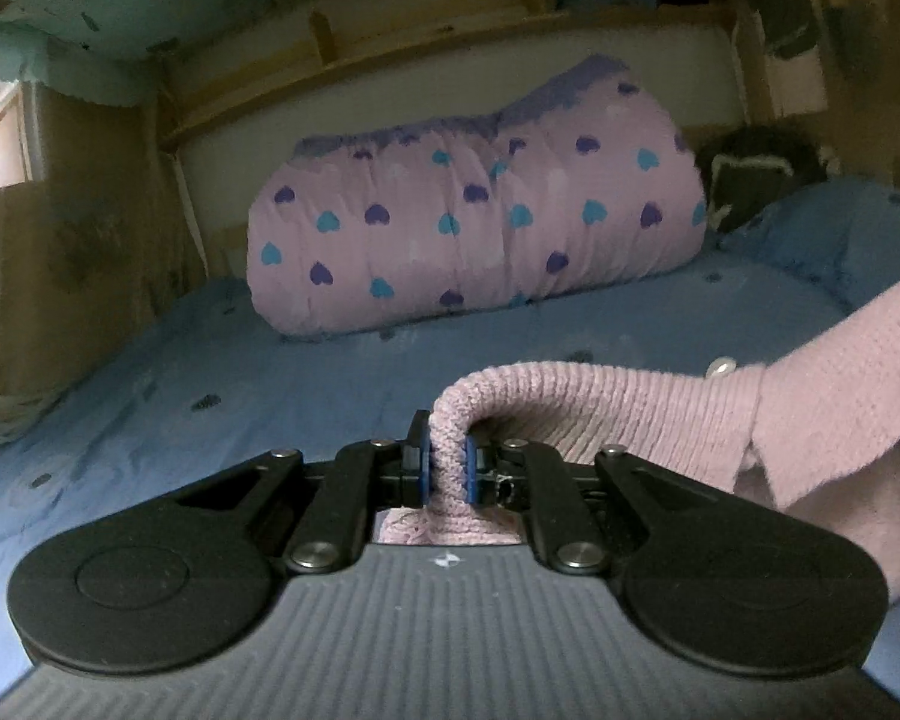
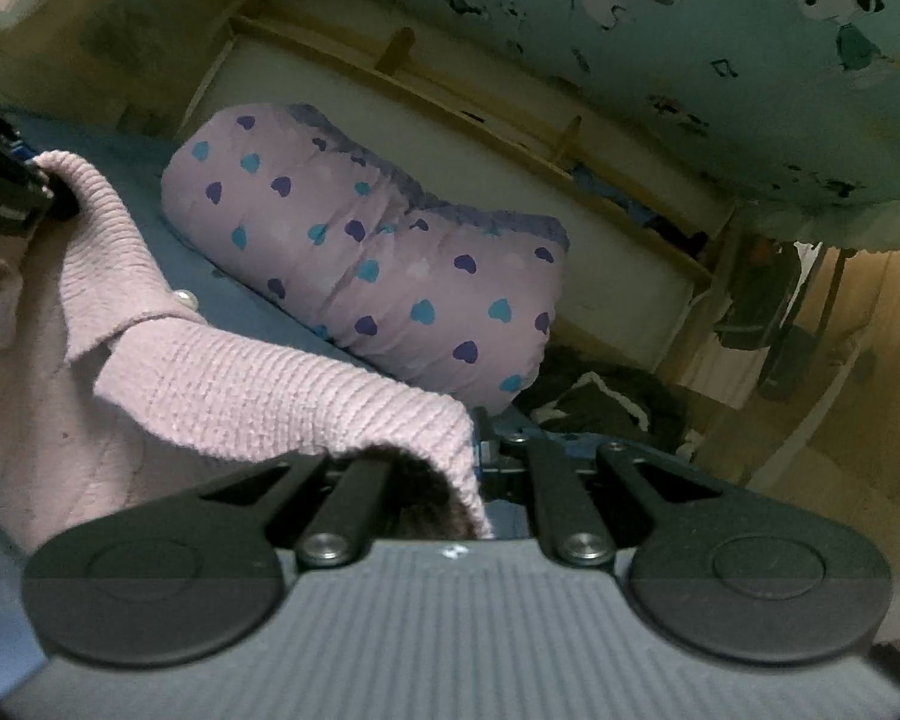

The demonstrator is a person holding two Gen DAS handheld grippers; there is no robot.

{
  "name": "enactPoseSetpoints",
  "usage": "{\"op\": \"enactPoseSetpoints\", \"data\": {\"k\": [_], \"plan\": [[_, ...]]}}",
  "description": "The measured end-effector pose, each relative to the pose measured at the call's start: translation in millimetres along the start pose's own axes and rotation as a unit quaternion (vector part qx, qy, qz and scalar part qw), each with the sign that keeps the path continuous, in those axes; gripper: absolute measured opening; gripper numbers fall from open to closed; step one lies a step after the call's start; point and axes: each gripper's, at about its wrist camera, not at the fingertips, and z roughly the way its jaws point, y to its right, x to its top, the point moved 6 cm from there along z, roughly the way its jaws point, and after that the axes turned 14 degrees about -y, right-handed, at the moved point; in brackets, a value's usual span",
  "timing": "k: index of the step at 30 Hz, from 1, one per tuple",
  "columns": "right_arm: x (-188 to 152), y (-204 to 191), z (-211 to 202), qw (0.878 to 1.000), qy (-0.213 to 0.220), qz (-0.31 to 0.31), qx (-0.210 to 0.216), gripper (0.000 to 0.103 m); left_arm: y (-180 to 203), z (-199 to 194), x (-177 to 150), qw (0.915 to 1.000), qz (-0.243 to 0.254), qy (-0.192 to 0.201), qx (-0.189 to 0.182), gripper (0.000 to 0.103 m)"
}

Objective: Fold small clothes
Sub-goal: 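Lift the hem with both tools and fold it toward the collar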

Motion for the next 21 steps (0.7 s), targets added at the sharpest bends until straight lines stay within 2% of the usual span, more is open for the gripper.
{"op": "enactPoseSetpoints", "data": {"k": [5,11,16,21], "plan": [[-1.9,-11.7,36.9,1.0,-0.019,-0.012,0.004,0.008,4.4,48.5,-2.1,0.9991,0.002,-0.042,-0.004,0.013],[-13.7,-33.9,76.1,0.998,-0.061,-0.018,0.02,0.008,18.5,105.9,-17.2,0.996,0.016,-0.088,0.0,0.013],[-30.1,-49.4,107.0,0.993,-0.107,-0.019,0.036,0.008,31.1,138.1,-37.0,0.9931,0.024,-0.115,0.002,0.013],[-54.8,-62.0,129.6,0.987,-0.149,-0.014,0.055,0.008,36.1,154.1,-49.5,0.9915,0.025,-0.128,0.005,0.014]]}}
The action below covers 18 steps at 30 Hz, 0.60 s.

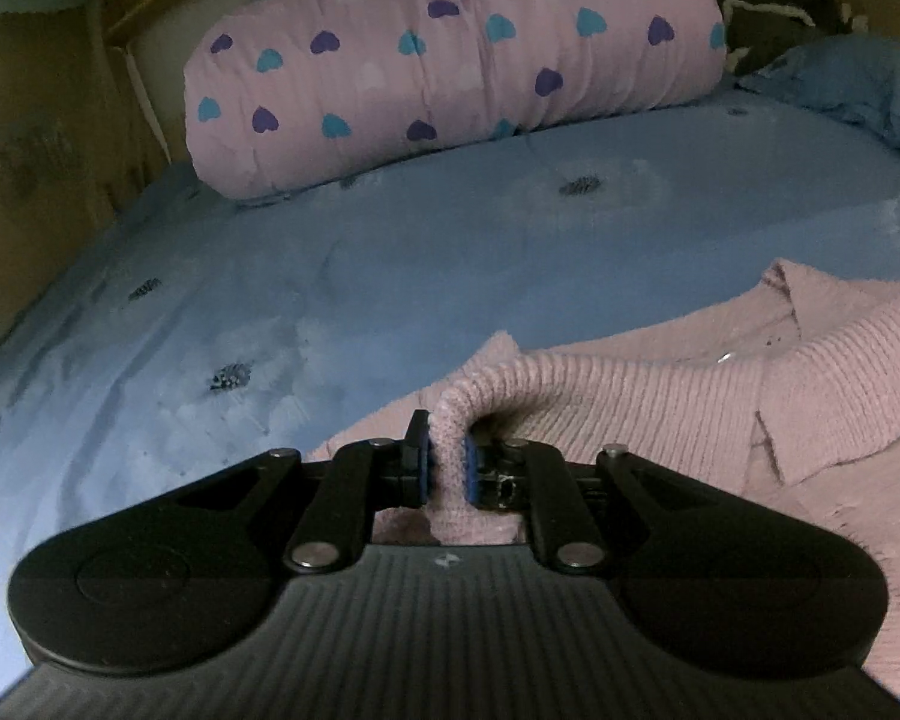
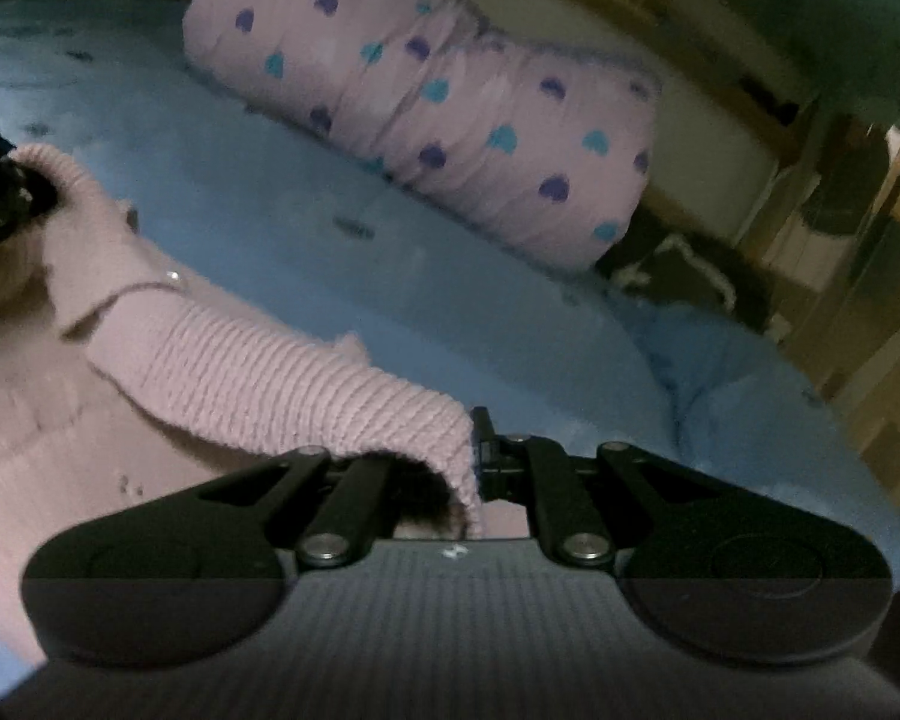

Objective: Fold small clothes
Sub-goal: 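Lift the hem with both tools and fold it toward the collar, then open both tools to lay the hem down on the cardigan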

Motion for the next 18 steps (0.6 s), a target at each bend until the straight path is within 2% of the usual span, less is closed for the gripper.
{"op": "enactPoseSetpoints", "data": {"k": [4,6,9,10,11,14,18], "plan": [[-4.8,-0.8,12.2,0.999,-0.011,0.028,0.027,0.01,-3.2,3.4,-1.5,0.9999,-0.006,-0.013,-0.005,0.016],[-4.9,0.4,14.4,0.998,-0.012,0.039,0.04,0.01,-7.6,-2.1,-1.9,0.9997,-0.011,-0.016,-0.012,0.023],[-2.3,4.4,10.9,0.998,-0.012,0.042,0.052,0.011,-14.8,-15.5,-1.5,0.9998,-0.009,-0.005,-0.014,0.038],[-0.8,6.8,8.1,0.997,-0.012,0.046,0.057,0.014,-18.0,-19.5,-1.7,0.9999,-0.006,-0.002,-0.01,0.047],[1.1,10.1,6.1,0.997,-0.009,0.052,0.064,0.024,-21.4,-23.8,-2.0,1.0,-0.004,0.001,-0.005,0.053],[7.0,22.5,-4.1,0.993,0.005,0.079,0.086,0.046,-32.4,-34.6,-6.6,1.0,0.007,0.006,-0.001,0.056],[11.0,39.7,-15.1,0.99,0.011,0.101,0.094,0.049,-50.6,-44.1,-10.2,0.9998,-0.019,0.0,-0.012,0.063]]}}
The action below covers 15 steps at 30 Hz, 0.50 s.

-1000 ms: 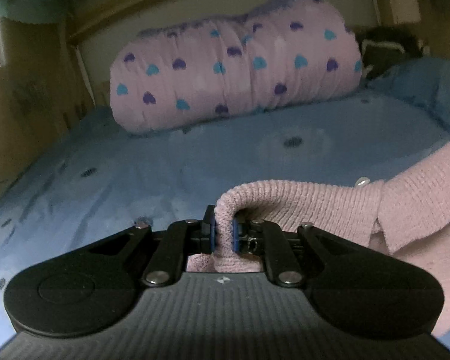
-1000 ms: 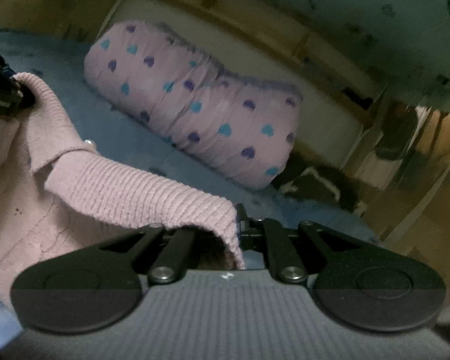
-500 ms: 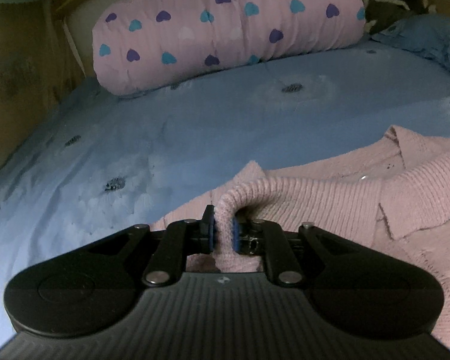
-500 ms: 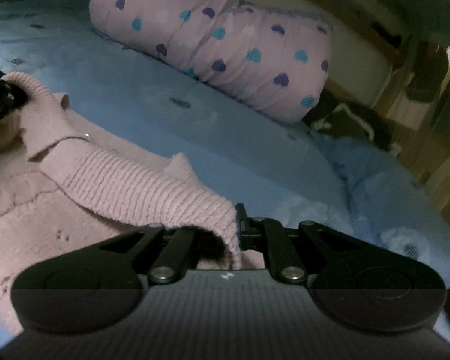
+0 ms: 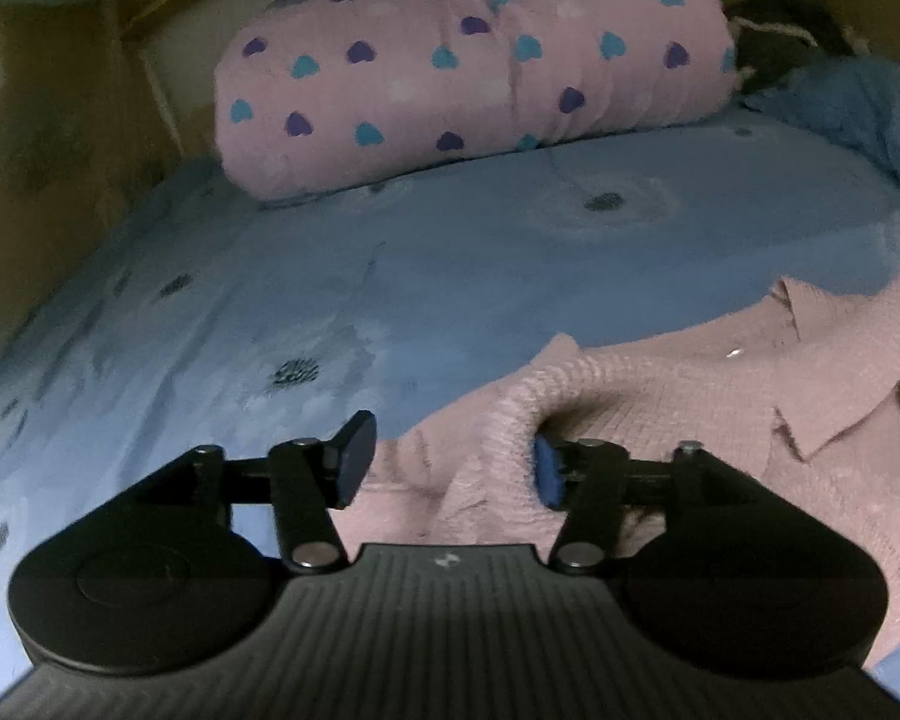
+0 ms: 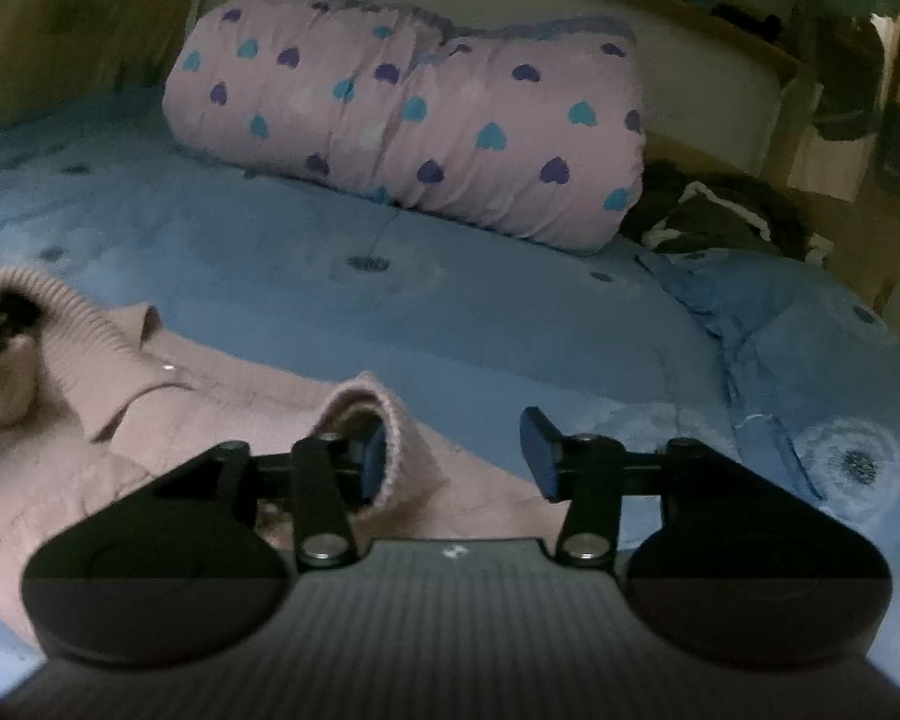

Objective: Fold small clothes
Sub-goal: 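Open both tools to lay the hem down on the cardigan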

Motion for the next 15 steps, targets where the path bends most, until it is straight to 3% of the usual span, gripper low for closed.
{"op": "enactPoseSetpoints", "data": {"k": [6,7,8,11,15], "plan": [[1.7,14.1,-12.2,1.0,-0.003,0.025,0.016,0.056,-13.5,-12.1,7.3,0.9993,-0.02,-0.004,-0.03,0.067],[1.5,14.6,-13.1,0.999,-0.005,0.027,0.018,0.056,-13.8,-11.7,8.9,0.9992,-0.018,-0.011,-0.032,0.073],[1.1,15.3,-13.2,0.999,-0.008,0.031,0.021,0.056,-13.7,-9.1,10.8,0.999,-0.014,-0.026,-0.033,0.08],[1.3,18.1,-8.1,0.997,-0.024,0.057,0.04,0.057,-11.9,0.6,13.6,0.9972,0.011,-0.073,-0.013,0.081],[-0.3,13.4,-7.9,0.999,-0.03,0.029,0.009,0.068,-12.9,-11.9,12.7,0.9955,0.052,-0.077,-0.019,0.081]]}}
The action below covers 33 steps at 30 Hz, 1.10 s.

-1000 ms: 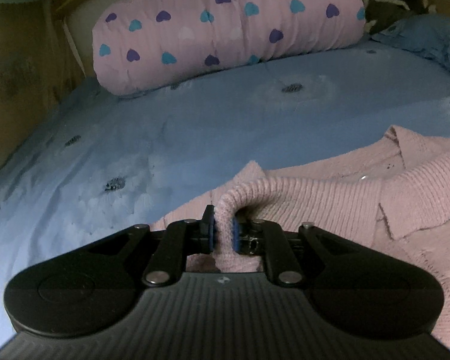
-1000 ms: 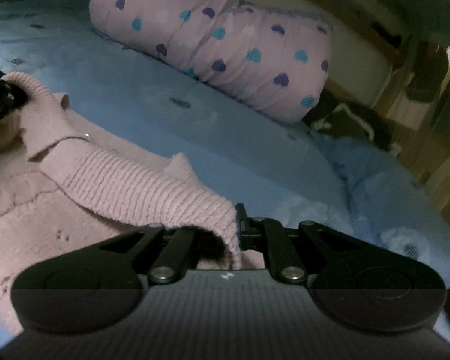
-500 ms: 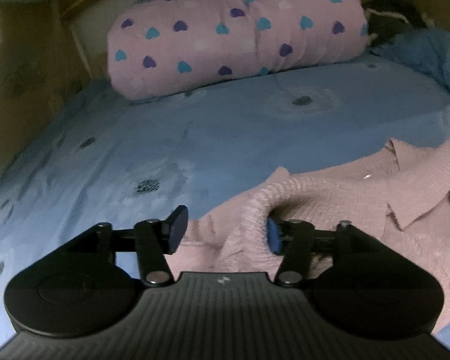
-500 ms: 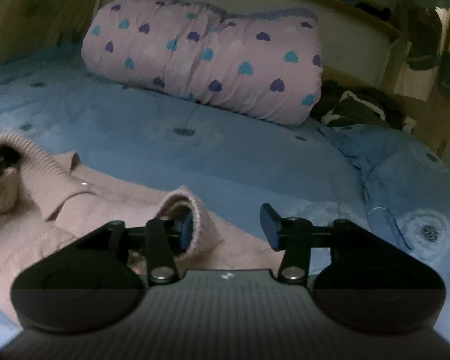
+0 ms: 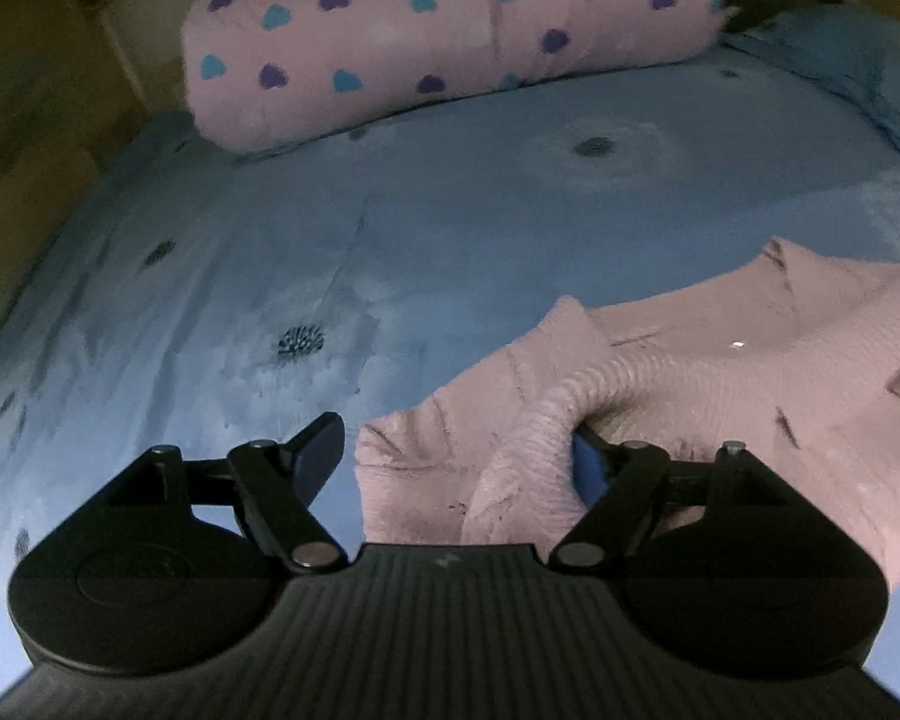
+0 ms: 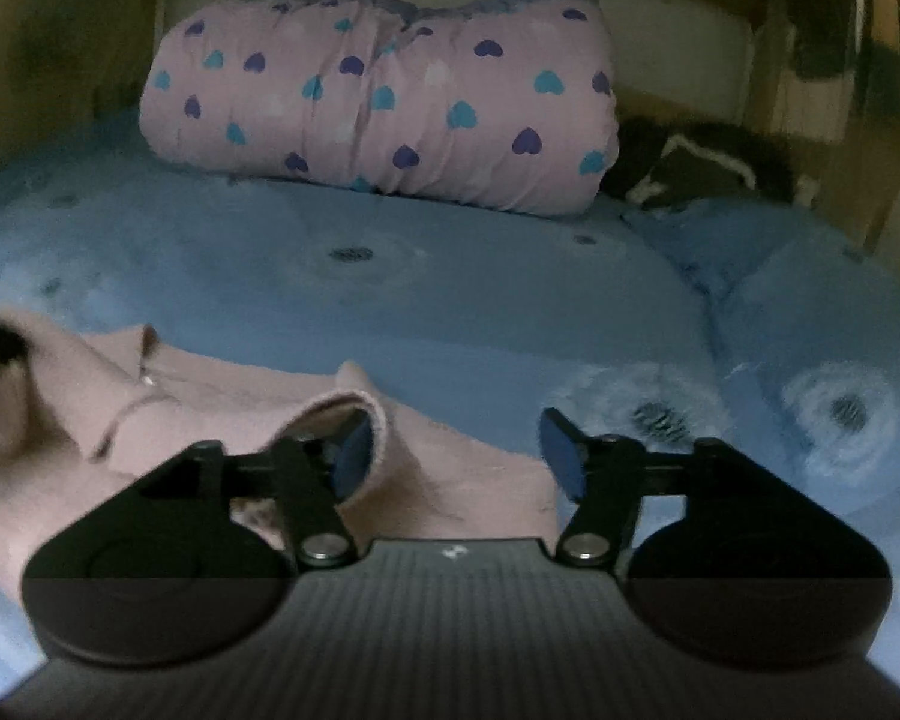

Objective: Fold small clothes
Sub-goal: 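Open both tools to lay the hem down on the cardigan, then withdraw both open tools from the folded cardigan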

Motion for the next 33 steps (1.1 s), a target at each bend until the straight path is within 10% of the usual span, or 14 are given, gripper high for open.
{"op": "enactPoseSetpoints", "data": {"k": [17,33], "plan": [[8.5,-22.0,-66.0,0.991,0.04,-0.104,0.08,0.069,3.3,-83.2,-16.1,0.996,-0.057,0.069,0.008,0.092],[-33.4,-25.5,-37.4,0.979,-0.004,-0.192,0.072,0.069,59.4,-63.0,-72.1,0.9931,0.088,0.077,0.004,0.091]]}}
